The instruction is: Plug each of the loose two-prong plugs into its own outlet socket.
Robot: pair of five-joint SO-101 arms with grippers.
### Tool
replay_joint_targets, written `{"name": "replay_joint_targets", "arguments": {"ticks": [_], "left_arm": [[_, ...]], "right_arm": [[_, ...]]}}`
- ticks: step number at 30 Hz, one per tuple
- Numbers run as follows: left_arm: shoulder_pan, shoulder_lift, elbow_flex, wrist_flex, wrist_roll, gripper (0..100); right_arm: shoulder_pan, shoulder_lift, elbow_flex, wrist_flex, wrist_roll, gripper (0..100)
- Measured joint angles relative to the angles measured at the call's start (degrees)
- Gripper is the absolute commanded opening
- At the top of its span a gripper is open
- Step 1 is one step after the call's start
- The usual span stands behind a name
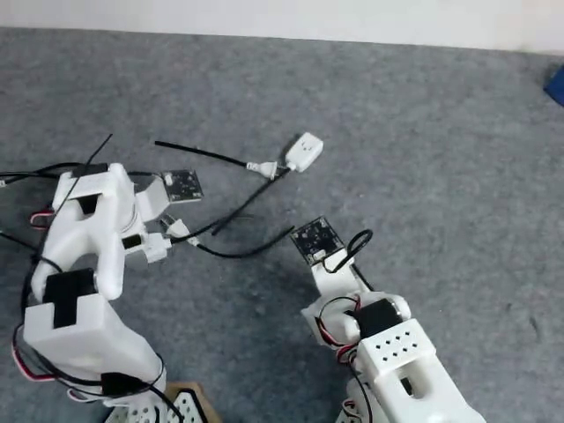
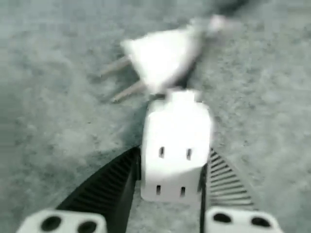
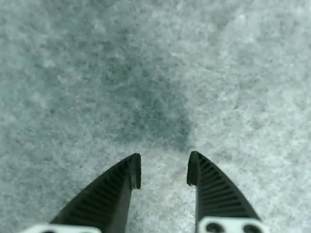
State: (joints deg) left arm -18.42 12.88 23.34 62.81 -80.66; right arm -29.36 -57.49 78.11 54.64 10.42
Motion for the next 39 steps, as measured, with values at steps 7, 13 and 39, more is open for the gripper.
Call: {"name": "replay_joint_targets", "arguments": {"ticks": [7, 13, 39], "left_arm": [[7.82, -0.09, -0.7, 7.65, 0.0, 0], [23.82, 0.0, -0.35, 10.99, 1.93, 0], [38.42, -10.64, -6.68, 25.14, 21.8, 17]], "right_arm": [[0.0, 0.0, 0.0, 0.79, 0.0, 16.3], [0.18, 0.0, 0.0, 2.29, 3.16, 16.3], [11.34, -0.26, -5.1, 7.65, 5.63, 16.3]]}}
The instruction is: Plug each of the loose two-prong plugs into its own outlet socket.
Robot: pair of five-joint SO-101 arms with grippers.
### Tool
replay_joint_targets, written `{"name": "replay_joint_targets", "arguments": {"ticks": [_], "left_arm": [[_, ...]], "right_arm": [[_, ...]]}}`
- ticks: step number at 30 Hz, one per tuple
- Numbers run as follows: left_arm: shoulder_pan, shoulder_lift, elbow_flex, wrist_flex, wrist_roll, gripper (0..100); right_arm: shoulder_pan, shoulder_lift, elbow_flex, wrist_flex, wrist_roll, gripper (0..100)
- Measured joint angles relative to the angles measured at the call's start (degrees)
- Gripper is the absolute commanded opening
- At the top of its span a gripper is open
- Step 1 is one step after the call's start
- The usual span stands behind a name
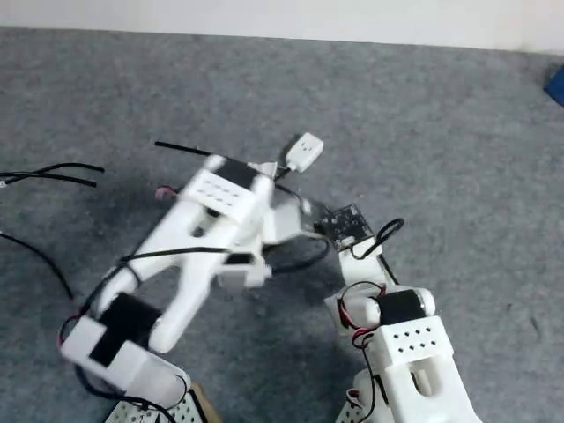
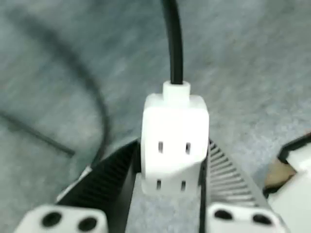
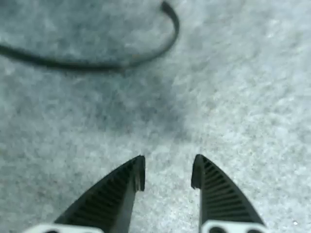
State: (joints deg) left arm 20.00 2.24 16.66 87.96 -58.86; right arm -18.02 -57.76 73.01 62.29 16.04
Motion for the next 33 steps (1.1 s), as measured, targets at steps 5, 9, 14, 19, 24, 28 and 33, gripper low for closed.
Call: {"name": "replay_joint_targets", "arguments": {"ticks": [5, 9, 14, 19, 24, 28, 33], "left_arm": [[-2.9, -2.11, 3.78, 0.26, -2.02, 17], [-2.73, -1.49, 10.55, -3.52, -2.29, 17], [-2.81, 1.76, 16.53, -10.81, -2.29, 19], [-3.25, 3.16, 17.05, -12.4, -2.02, 30], [-7.74, 1.67, 17.05, -12.48, -3.08, 31], [-10.11, -2.64, 17.05, -12.57, -3.87, 31], [-14.77, -9.05, 15.47, -15.03, -4.75, 31]], "right_arm": [[-0.26, -0.26, -0.18, 0.18, 0.0, 16.3], [-0.26, -0.26, -0.18, 0.18, 0.0, 16.3], [-0.35, -0.26, -0.18, 0.18, 0.0, 16.3], [-0.35, -0.26, -0.18, 0.18, 0.0, 16.3], [-0.35, -0.26, -0.18, 0.18, 0.0, 16.3], [-0.35, -0.26, -0.18, 0.18, 0.0, 16.3], [-0.35, -0.26, -0.18, 0.18, 0.0, 16.3]]}}
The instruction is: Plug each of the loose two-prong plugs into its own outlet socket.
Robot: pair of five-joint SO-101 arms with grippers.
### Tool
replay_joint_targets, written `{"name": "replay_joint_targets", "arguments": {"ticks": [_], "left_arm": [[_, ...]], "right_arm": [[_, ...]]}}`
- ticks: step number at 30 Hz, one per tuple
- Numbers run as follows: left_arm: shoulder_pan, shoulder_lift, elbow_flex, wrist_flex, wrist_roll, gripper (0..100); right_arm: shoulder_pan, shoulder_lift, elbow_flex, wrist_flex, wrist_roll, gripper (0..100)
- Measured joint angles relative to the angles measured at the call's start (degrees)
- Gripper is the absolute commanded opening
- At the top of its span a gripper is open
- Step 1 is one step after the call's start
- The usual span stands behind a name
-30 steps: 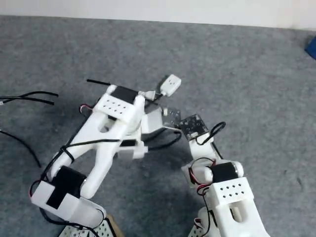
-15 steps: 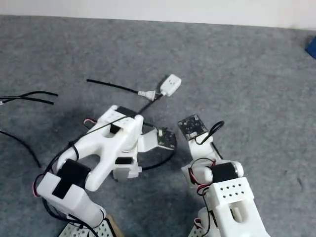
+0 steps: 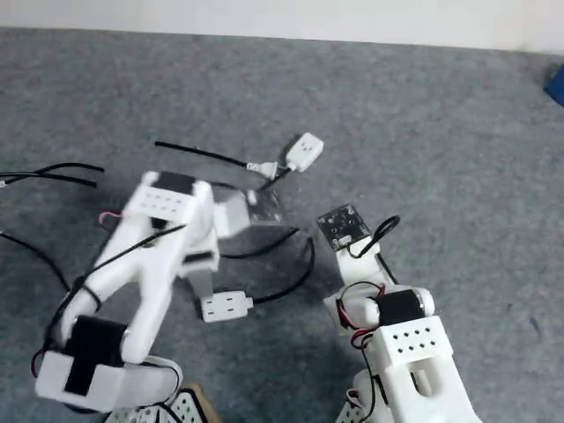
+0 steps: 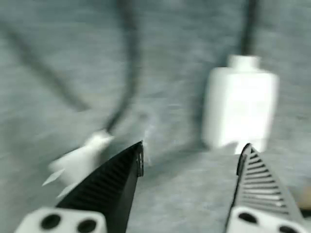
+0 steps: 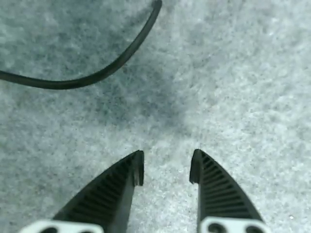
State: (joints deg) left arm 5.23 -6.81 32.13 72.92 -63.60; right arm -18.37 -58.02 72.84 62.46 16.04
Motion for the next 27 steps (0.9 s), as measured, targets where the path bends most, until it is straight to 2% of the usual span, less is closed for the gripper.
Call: {"name": "replay_joint_targets", "arguments": {"ticks": [5, 10, 19, 27], "left_arm": [[-6.59, 0.88, -4.4, -6.42, -3.34, 31], [-9.93, 9.76, -10.55, -8.7, -4.92, 31], [-12.57, 26.73, -29.01, -7.3, -4.92, 31], [-12.75, 34.99, -36.75, -3.16, -5.01, 31]], "right_arm": [[0.0, 0.0, 0.0, 0.0, 0.0, 16.3], [0.0, 0.0, 0.0, 0.0, 0.0, 16.3], [0.0, 0.0, 0.0, 0.0, 0.0, 16.3], [0.0, 0.0, 0.0, 0.0, 0.0, 16.3]]}}
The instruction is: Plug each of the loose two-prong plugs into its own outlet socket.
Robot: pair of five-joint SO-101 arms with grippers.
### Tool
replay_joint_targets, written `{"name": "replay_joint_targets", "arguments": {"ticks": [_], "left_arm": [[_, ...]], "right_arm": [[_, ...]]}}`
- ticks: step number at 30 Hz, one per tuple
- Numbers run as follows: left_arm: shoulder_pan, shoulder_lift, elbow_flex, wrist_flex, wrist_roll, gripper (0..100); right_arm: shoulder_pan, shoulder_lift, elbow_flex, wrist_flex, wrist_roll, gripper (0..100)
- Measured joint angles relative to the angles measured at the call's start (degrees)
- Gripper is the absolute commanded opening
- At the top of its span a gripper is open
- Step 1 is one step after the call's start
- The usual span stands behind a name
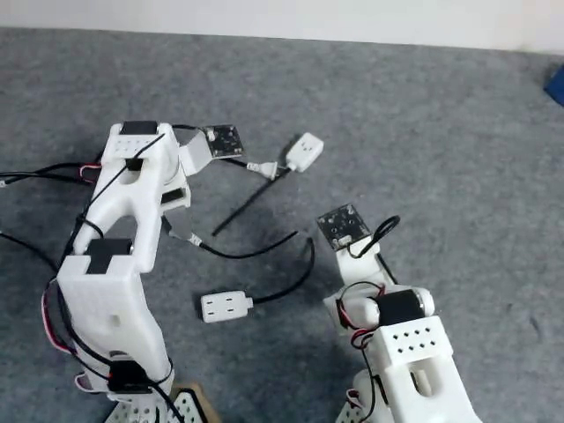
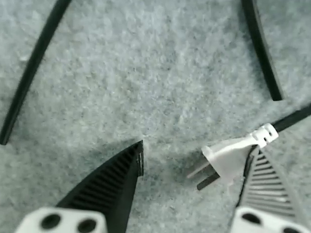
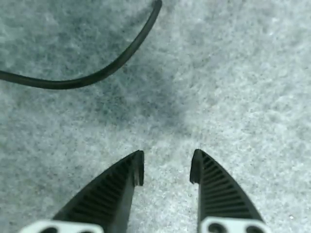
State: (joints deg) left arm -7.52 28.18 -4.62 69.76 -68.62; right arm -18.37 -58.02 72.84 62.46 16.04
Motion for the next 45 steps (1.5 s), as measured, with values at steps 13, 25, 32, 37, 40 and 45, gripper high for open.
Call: {"name": "replay_joint_targets", "arguments": {"ticks": [13, 25, 32, 37, 40, 45], "left_arm": [[0.0, 2.02, -0.7, 8.18, -6.77, 17], [0.26, 2.11, -1.32, 9.49, -4.48, 8], [0.18, 2.2, -9.32, 14.59, -2.29, 7], [0.88, 2.2, -12.48, 15.74, -2.29, 1], [2.9, 2.2, -12.92, 17.41, -2.29, 0], [8.35, 2.2, -14.24, 20.31, 2.81, 0]], "right_arm": [[0.0, 0.0, 0.0, 0.0, 0.0, 16.3], [0.0, 0.0, 0.0, 0.0, 0.0, 16.3], [0.0, 0.0, 0.0, 0.0, 0.0, 16.3], [0.0, 0.0, 0.0, 0.0, 0.0, 16.3], [0.26, 0.0, 0.0, 0.0, 0.0, 16.3], [7.56, 0.0, -2.64, 1.14, 0.26, 16.3]]}}
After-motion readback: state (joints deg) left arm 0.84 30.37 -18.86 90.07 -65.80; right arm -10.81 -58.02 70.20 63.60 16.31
